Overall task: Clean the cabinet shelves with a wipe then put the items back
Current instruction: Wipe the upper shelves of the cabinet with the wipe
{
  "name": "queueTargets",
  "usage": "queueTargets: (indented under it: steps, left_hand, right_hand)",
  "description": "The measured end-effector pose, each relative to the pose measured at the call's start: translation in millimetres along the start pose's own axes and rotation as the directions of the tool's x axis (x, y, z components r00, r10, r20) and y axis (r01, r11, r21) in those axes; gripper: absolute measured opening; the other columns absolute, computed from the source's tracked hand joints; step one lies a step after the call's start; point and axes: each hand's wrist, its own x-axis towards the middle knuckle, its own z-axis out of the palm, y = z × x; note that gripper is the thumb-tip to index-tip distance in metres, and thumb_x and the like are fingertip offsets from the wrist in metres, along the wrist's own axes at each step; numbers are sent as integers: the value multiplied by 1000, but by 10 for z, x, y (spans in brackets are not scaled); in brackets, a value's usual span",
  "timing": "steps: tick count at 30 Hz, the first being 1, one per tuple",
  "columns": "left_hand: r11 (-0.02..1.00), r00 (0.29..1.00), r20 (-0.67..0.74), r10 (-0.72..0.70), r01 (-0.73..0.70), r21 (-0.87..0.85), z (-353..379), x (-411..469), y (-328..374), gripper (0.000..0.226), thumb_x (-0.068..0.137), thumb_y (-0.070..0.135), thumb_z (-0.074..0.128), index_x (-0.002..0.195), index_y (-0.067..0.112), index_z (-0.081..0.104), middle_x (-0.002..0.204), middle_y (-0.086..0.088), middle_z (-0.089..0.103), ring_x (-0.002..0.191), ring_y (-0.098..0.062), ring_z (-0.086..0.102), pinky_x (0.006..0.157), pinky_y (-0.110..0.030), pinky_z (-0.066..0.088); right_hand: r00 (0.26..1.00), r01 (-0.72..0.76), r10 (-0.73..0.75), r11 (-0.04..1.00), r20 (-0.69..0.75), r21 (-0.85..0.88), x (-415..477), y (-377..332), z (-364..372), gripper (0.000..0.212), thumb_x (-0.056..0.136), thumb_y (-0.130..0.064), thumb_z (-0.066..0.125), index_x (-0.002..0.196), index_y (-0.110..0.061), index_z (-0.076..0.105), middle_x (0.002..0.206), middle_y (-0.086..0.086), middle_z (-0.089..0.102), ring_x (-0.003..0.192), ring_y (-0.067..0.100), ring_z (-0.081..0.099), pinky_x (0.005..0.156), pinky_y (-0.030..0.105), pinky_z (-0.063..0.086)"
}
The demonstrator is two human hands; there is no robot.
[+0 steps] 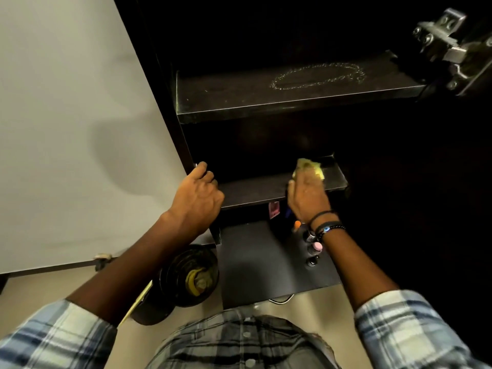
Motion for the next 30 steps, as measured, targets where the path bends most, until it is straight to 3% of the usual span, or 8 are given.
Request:
queueTargets:
  steps: [3, 6, 12, 15, 18, 22, 26, 30]
  left_hand:
    - [1000, 999, -45, 2, -3, -15, 17, 7, -3, 31, 97, 23, 34, 104, 14, 64, 105, -6, 63, 112, -24, 49, 113, -41, 18]
    - [1000, 997, -79, 14, -15, -11, 31, 8, -15, 28, 97, 24, 37, 103, 15, 64, 105, -5, 63, 111, -24, 51, 112, -40, 20]
    - [998, 997, -76, 20, -24, -59, -27, -78, -23, 39, 99, 26, 29, 125, 16, 56, 151, -13, 31, 146, -28, 7, 117, -45, -6]
    - [1000, 996, -89, 11, -12, -9, -76, -168, 6, 40, 100, 31, 26, 119, 20, 59, 157, -11, 12, 143, -29, -17, 115, -53, -14]
    - [998, 990, -127, -57, 61, 33, -64, -233, -92, 44, 101, 30, 20, 135, 13, 44, 157, -12, 1, 142, -28, -21, 115, -49, -16]
    - [995, 988, -135, -74, 81, 51, -59, -249, -192, 44, 102, 27, 16, 141, 9, 4, 156, -12, -8, 136, -22, -27, 111, -41, -21]
    - [993, 989, -125, -78, 88, 76, -7, -214, -176, 49, 102, 28, 17, 146, 8, 8, 157, -12, -8, 143, -23, -18, 114, -42, -16]
    - [996, 988, -134, -71, 77, 38, -2, -230, -163, 48, 102, 28, 17, 144, 7, 17, 157, -13, -5, 143, -24, -17, 116, -44, -14]
  right_hand:
    - [969, 248, -243, 953, -49, 174, -476, -775, 51, 50, 96, -22, 30, 135, 8, 42, 140, 30, 42, 131, 44, 41, 108, 55, 35]
    - [872, 483, -490, 850, -22, 209, -691, -1091, 212, 52, 96, -26, 26, 136, 1, 44, 141, 24, 46, 133, 36, 41, 111, 49, 34]
    - [999, 36, -35, 999, -16, 15, -21, 371, 93, 52, 94, -20, 38, 138, 7, 34, 144, 27, 36, 134, 39, 31, 117, 42, 17]
    - [998, -55, 53, 996, 30, 72, 261, 605, -59, 64, 91, -31, 14, 127, 11, 47, 136, 30, 44, 133, 39, 34, 117, 41, 19]
    - [994, 75, -81, 995, 78, 72, 291, 132, -13, 81, 82, -40, -2, 128, 4, 48, 134, 28, 48, 131, 40, 37, 116, 46, 19]
    - [933, 344, -358, 911, 22, 226, -77, -847, 91, 47, 91, -21, 35, 131, -1, 50, 133, 22, 52, 126, 36, 45, 114, 40, 29]
    - [858, 493, -513, 833, 14, 251, -201, -1463, 202, 53, 91, -20, 21, 132, -1, 48, 138, 20, 49, 134, 31, 37, 120, 37, 18]
    - [828, 552, -551, 775, -99, 308, -467, -1143, 52, 45, 92, -14, 45, 137, -9, 47, 146, 10, 43, 135, 24, 39, 116, 30, 22]
